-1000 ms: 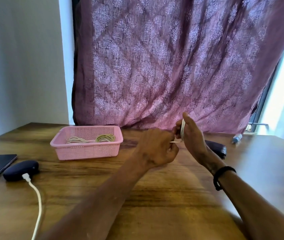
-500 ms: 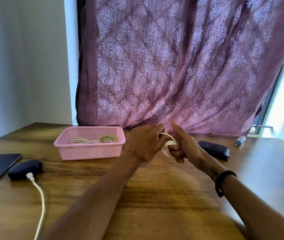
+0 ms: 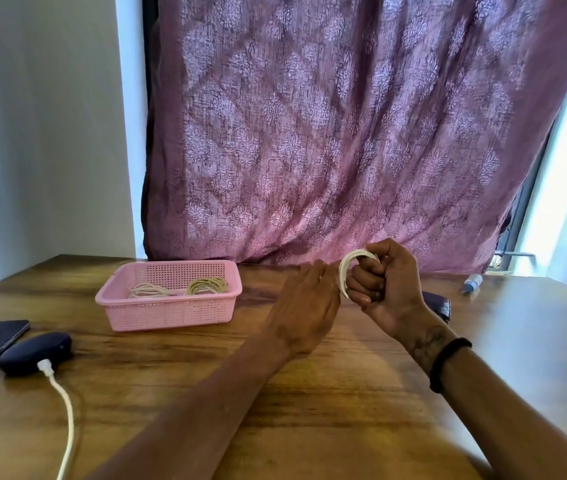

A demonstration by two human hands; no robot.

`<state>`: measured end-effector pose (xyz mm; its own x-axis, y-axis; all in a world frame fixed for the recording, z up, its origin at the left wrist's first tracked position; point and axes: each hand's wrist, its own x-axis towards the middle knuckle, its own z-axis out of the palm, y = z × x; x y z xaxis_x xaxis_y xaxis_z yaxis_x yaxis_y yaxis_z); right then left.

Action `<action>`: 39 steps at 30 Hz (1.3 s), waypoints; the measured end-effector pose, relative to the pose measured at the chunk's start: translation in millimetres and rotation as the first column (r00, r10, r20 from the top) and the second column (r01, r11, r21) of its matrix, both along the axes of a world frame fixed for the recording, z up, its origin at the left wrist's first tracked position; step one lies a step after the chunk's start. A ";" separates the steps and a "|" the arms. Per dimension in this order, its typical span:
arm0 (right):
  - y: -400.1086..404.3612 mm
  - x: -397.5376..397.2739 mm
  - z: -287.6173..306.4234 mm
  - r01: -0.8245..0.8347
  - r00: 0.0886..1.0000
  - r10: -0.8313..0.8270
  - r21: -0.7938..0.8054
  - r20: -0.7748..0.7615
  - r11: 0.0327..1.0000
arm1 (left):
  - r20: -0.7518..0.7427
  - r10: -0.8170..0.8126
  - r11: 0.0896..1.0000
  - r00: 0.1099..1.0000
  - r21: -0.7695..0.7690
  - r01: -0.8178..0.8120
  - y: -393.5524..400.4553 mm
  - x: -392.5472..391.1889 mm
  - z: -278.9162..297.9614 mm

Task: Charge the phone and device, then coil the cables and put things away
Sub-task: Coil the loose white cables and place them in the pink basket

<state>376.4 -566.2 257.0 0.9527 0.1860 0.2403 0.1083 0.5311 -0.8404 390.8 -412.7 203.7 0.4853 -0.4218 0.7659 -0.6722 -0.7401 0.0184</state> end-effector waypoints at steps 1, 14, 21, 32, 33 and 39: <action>-2.4 1.8 -1.5 0.009 1.000 -0.009 0.006 -0.010 1.000 | 0.001 0.035 0.999 0.999 0.031 -0.035 -0.9 0.1 -0.7; 0.8 5.9 -9.7 -0.034 0.999 0.033 -0.023 -0.026 0.999 | -0.467 -0.503 0.608 0.728 -0.789 -0.086 -8.4 0.8 3.3; -8.1 15.3 -18.9 0.070 0.993 -0.077 -0.071 -0.091 0.995 | -0.365 -0.799 0.305 0.477 -0.931 -0.201 -14.2 -0.6 19.5; -2.4 12.0 -22.6 -0.106 0.976 0.078 -0.131 -0.203 0.986 | -0.460 -0.688 0.335 0.562 -0.888 -0.316 -8.1 3.1 24.4; -2.4 12.2 -23.1 -0.116 0.974 0.087 -0.131 -0.209 0.985 | -0.451 -0.695 0.328 0.560 -0.892 -0.312 -7.2 2.8 25.0; 8.7 9.2 -28.3 -0.184 0.970 0.152 -0.162 -0.191 0.970 | -0.463 -0.703 0.375 0.539 -0.886 -0.272 -5.9 1.8 11.8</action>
